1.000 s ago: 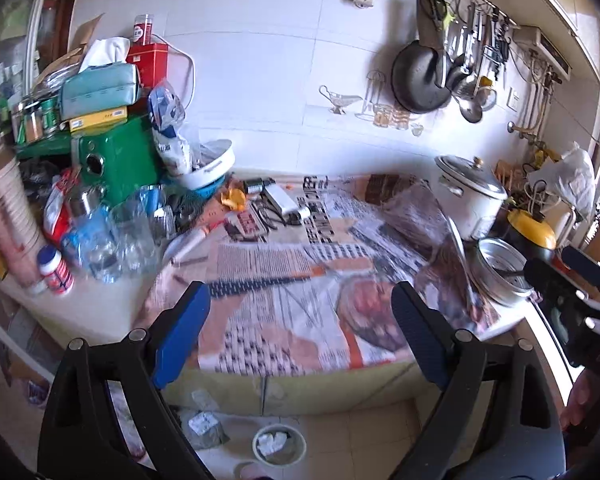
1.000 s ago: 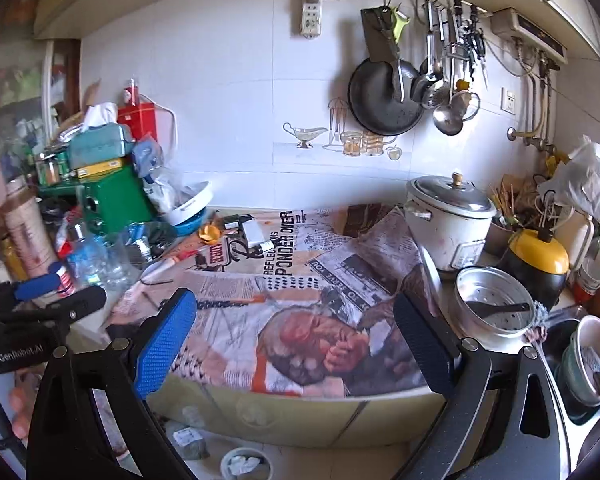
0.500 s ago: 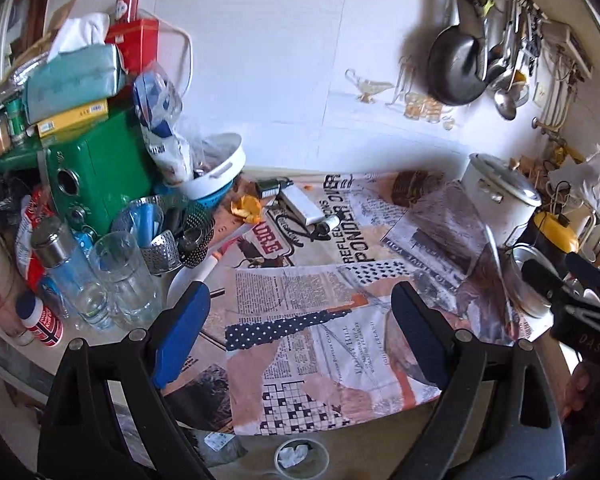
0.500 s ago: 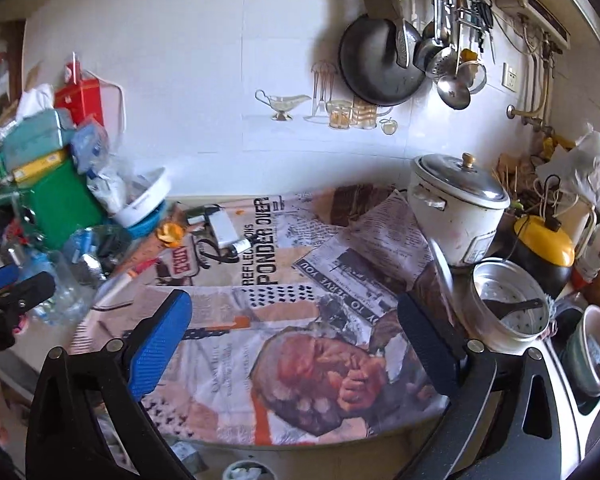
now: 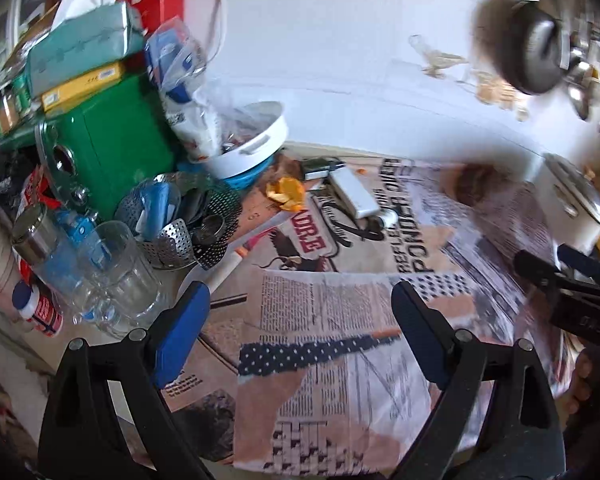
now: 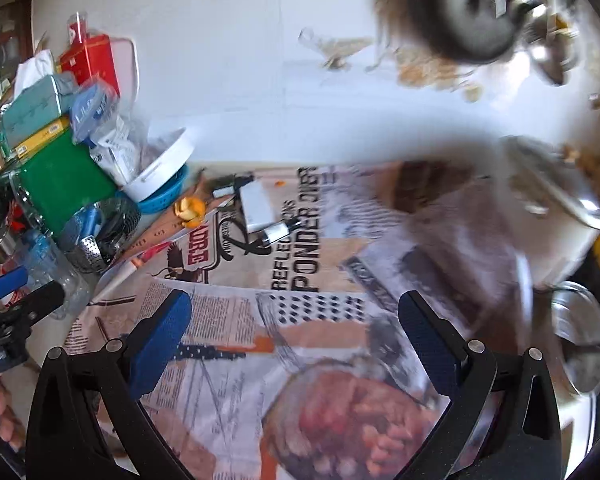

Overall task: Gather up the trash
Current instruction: 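Grasp the small dark labelled bottle with the right gripper while the left grasps the orange peel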

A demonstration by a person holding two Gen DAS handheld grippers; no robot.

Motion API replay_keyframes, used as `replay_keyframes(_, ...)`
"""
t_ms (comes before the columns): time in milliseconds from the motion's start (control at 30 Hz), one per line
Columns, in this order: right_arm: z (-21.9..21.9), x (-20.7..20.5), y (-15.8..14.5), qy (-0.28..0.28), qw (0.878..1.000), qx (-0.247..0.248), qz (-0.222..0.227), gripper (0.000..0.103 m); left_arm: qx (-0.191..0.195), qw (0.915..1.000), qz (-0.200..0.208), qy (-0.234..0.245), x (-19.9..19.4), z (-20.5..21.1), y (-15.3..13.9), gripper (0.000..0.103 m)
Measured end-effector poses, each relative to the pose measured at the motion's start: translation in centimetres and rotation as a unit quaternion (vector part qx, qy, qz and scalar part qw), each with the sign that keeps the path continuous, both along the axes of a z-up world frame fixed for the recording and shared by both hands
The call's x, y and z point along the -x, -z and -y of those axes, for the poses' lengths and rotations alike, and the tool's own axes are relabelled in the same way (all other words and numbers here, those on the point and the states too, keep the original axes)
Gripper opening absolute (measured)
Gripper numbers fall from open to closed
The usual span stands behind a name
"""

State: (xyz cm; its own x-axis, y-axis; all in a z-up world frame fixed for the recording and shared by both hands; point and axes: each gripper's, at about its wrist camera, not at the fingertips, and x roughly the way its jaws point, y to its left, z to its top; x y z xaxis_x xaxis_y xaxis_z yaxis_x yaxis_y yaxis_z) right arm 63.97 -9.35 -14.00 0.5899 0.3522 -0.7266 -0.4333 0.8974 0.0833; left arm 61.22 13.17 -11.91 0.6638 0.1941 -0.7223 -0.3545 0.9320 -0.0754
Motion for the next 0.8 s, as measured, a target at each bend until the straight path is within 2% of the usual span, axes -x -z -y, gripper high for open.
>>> replay_keyframes(300, -6.2, -11.5, 7.1, -0.020, 0.997, -0.004, -0.079, 0.100, 0.021, 0.9970, -0.031, -0.068, -6.5, -2.0, 3.4, 0.092)
replay_keyframes(367, -7.5, -13.4, 8.5, -0.023, 0.995, -0.008, -0.097, 0.091, 0.025, 0.9957, -0.040, -0.080, -7.5, -2.4, 4.5, 0.092)
replay_keyframes(500, -10.3, -16.3, 11.8, -0.018, 0.990, -0.014, -0.137, 0.085, 0.029, 0.9922, -0.066, -0.102, -9.2, -3.4, 6.9, 0.092)
replay_keyframes(600, -11.5, -17.4, 13.9, -0.011, 0.986, -0.018, -0.168, 0.074, 0.034, 0.9898, -0.079, -0.113, -10.1, -4.1, 8.2, 0.092)
replay_keyframes(700, -11.4, -17.8, 15.0, 0.004, 0.983, -0.015, -0.184, 0.063, 0.031, 0.9884, -0.089, -0.118, -10.9, -4.5, 9.1, 0.092)
replay_keyframes(800, -10.2, -17.3, 15.1, 0.012, 0.983, -0.021, -0.182, 0.055, 0.030, 0.9883, -0.092, -0.118, -12.2, -4.8, 9.8, 0.092)
